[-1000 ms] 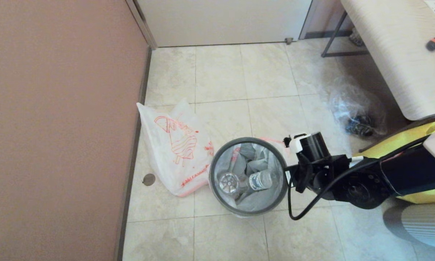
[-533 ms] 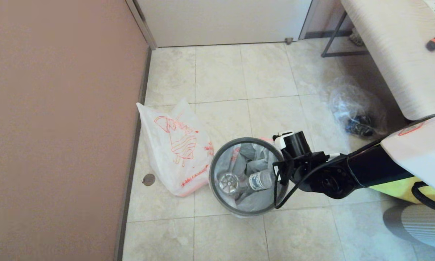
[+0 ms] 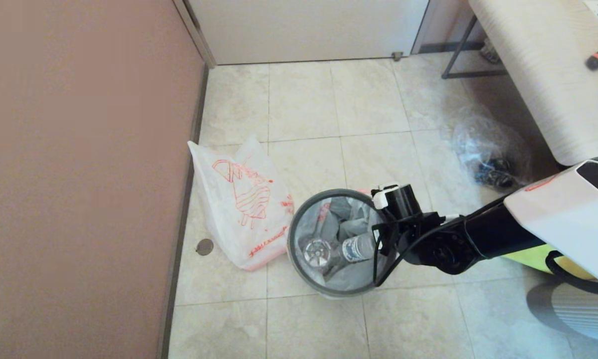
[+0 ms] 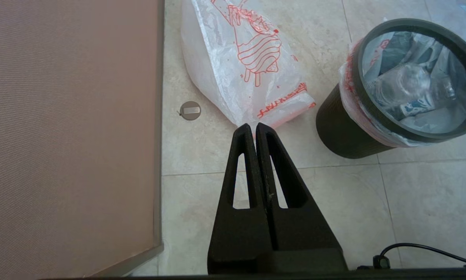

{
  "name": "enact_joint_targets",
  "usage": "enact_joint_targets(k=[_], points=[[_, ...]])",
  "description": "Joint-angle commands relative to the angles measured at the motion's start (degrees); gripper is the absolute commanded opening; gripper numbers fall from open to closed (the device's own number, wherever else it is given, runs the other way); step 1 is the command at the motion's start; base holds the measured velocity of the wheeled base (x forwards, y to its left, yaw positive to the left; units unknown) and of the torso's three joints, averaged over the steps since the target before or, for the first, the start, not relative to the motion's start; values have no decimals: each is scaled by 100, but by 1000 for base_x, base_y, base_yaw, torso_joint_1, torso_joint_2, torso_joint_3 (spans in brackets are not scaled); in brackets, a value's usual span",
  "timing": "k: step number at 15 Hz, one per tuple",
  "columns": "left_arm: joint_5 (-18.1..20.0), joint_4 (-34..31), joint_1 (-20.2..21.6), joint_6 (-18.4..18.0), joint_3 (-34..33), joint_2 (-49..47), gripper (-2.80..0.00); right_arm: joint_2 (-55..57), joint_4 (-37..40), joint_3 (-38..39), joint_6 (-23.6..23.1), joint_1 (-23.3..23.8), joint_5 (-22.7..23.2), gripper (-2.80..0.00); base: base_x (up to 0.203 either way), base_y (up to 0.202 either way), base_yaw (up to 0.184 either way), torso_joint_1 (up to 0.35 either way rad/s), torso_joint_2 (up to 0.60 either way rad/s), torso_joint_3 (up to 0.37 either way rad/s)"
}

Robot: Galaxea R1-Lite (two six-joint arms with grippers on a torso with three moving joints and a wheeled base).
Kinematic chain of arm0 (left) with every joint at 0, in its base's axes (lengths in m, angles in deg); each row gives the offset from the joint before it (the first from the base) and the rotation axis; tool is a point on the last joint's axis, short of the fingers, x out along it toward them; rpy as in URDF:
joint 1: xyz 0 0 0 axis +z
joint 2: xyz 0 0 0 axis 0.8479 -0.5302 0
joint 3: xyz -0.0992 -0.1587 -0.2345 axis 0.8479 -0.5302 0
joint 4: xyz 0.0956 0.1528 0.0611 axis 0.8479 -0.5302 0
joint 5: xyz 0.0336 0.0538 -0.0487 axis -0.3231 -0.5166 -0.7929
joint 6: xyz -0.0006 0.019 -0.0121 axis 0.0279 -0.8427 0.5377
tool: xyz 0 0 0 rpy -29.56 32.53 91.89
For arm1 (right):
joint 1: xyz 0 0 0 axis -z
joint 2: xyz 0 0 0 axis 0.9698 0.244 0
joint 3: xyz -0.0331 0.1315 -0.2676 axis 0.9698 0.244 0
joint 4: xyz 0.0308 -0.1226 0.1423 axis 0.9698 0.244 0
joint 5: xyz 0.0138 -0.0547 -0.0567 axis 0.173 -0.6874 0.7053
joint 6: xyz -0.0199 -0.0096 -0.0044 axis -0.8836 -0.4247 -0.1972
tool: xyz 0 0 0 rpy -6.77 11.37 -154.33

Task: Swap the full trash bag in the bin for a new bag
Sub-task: Place the trash can ring on the floor

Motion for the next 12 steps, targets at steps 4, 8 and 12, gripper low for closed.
enact_joint_targets(k=[4,8,12], points=[[-1,2,1,4,-3,2,-280,-49,-5,29,8,16,-44,-280,0,0,0,0,0,0],[-1,2,1,4,2,2,-280,-546,19,253,5,-69,-59,-280,0,0,0,0,0,0],[-1,2,1,4,0,2,-280,-1220,48,725,-12,-259,-55,-280,0,0,0,0,0,0]])
